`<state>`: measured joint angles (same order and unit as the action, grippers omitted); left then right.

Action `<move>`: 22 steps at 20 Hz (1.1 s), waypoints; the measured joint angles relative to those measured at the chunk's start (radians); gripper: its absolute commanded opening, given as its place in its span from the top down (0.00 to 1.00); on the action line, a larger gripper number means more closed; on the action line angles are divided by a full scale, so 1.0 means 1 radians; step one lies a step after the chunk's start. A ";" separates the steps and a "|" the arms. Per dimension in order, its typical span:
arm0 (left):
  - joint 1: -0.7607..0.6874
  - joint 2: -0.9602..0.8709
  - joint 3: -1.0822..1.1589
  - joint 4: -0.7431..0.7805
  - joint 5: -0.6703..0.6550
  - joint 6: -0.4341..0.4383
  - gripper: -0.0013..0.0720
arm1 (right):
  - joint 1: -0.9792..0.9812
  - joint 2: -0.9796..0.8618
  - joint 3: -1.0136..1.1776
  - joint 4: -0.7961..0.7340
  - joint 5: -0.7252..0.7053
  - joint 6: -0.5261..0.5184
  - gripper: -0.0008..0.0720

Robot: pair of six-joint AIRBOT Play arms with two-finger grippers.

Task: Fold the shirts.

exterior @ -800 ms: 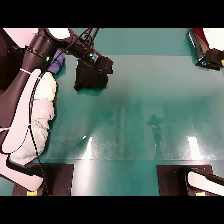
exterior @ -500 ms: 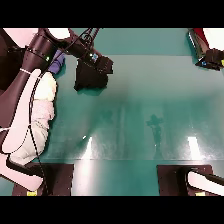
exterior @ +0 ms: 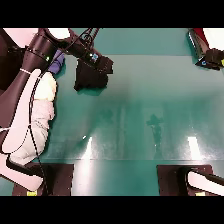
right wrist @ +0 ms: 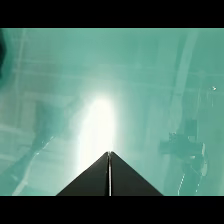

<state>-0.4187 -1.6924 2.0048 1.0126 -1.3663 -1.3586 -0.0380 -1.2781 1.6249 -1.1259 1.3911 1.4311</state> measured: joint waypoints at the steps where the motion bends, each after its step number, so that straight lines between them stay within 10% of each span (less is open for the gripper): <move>1: 0.000 0.000 0.000 0.000 0.005 0.000 0.95 | 0.000 0.000 0.000 0.000 -0.018 0.000 0.96; 2: 0.000 0.000 0.000 0.000 0.013 0.000 0.92 | 0.000 0.000 0.000 0.000 -0.033 0.000 0.96; 4: 0.000 0.000 0.000 0.010 0.034 0.000 0.04 | 0.000 0.000 0.000 0.001 -0.056 0.000 0.96; 11: 0.080 -0.018 -0.040 0.432 0.164 -0.161 0.08 | 0.000 0.000 0.000 0.001 -0.080 0.000 0.96; 20: 0.248 -0.179 -0.169 0.247 0.257 -0.153 0.10 | 0.000 -0.001 0.000 0.001 -0.082 0.000 0.96; 22: 0.255 -0.195 -0.171 0.212 0.270 -0.143 0.69 | 0.000 -0.001 0.000 0.001 -0.082 0.000 0.96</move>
<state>-0.1638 -1.8877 1.8339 1.2251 -1.0966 -1.5013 -0.0380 -1.2789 1.6249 -1.1252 1.3090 1.4311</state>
